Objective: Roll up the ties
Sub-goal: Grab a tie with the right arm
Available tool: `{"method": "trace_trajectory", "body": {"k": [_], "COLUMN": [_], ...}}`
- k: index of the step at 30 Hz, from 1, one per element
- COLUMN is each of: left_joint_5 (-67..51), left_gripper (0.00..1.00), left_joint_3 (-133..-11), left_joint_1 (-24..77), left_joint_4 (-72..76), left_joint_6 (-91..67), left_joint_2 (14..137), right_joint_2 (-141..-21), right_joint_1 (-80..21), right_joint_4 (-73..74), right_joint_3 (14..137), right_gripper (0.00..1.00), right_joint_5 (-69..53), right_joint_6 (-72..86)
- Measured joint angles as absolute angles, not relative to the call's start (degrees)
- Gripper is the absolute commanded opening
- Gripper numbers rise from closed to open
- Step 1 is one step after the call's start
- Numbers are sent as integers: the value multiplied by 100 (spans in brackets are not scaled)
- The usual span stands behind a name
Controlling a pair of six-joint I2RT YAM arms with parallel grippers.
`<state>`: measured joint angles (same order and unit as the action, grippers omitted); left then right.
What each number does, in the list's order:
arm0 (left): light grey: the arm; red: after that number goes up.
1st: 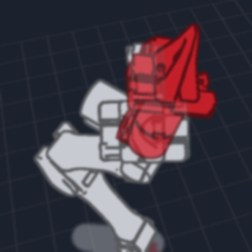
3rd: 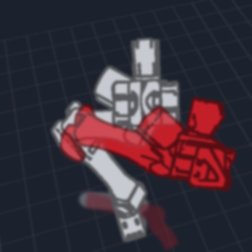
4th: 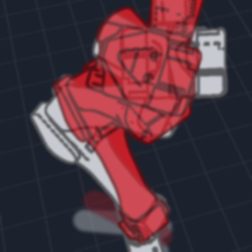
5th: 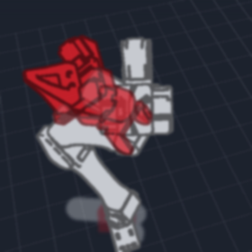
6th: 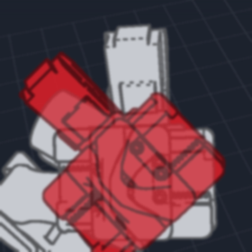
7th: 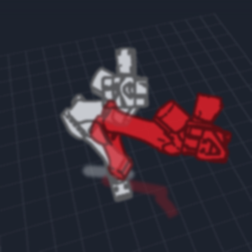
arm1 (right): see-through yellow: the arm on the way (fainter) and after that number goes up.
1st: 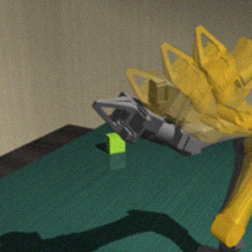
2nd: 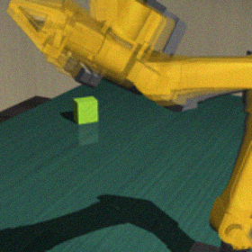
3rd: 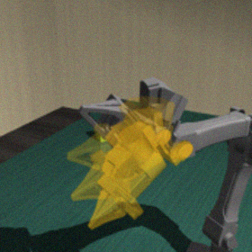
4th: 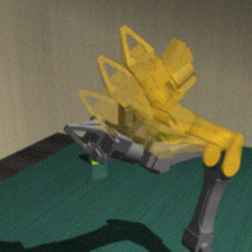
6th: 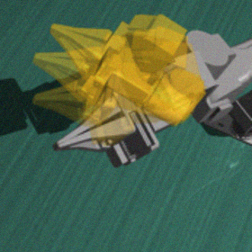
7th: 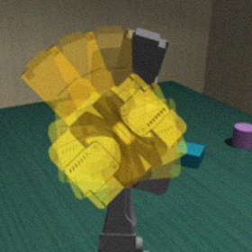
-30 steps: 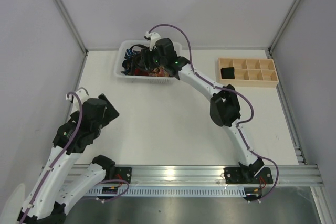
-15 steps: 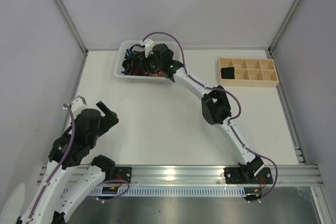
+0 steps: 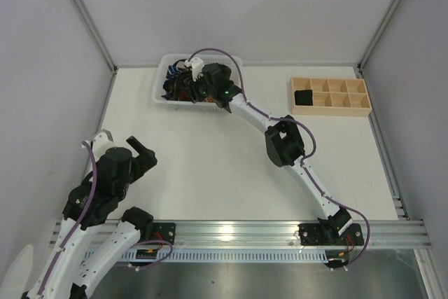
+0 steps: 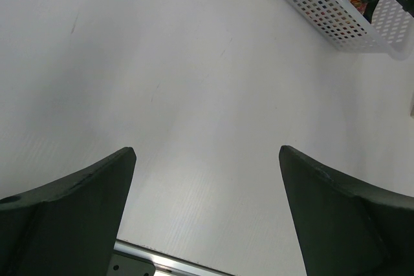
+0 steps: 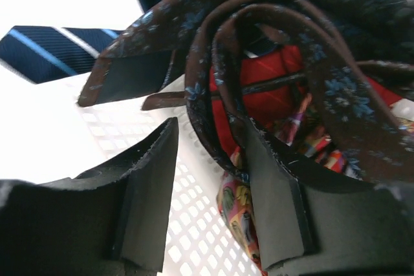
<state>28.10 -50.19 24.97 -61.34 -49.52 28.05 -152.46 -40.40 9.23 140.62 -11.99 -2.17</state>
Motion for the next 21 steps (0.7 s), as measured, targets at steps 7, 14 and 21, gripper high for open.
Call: {"method": "trace_trajectory", "body": {"k": [7,14,21], "left_joint_5": [2799,2735,2674], "left_gripper": [100,100,100], "left_joint_3": [-5019,-5019,-4945], "left_joint_1": [2497,2497,2497], "left_joint_4": [-6047,-5909,-5839], "left_joint_6": [-4943,-4934,-4943], "left_joint_2": [2827,2921,2921], "right_joint_2": [-15246,-15246,-15246], "right_joint_1": [-4042,-4042,-4058], "right_joint_4": [908,910,913], "right_joint_3": [14156,14167,14167], "right_gripper": [57,59,60], "right_joint_5": [-829,-733,-821], "right_joint_6": [-469,-644,-670]}}
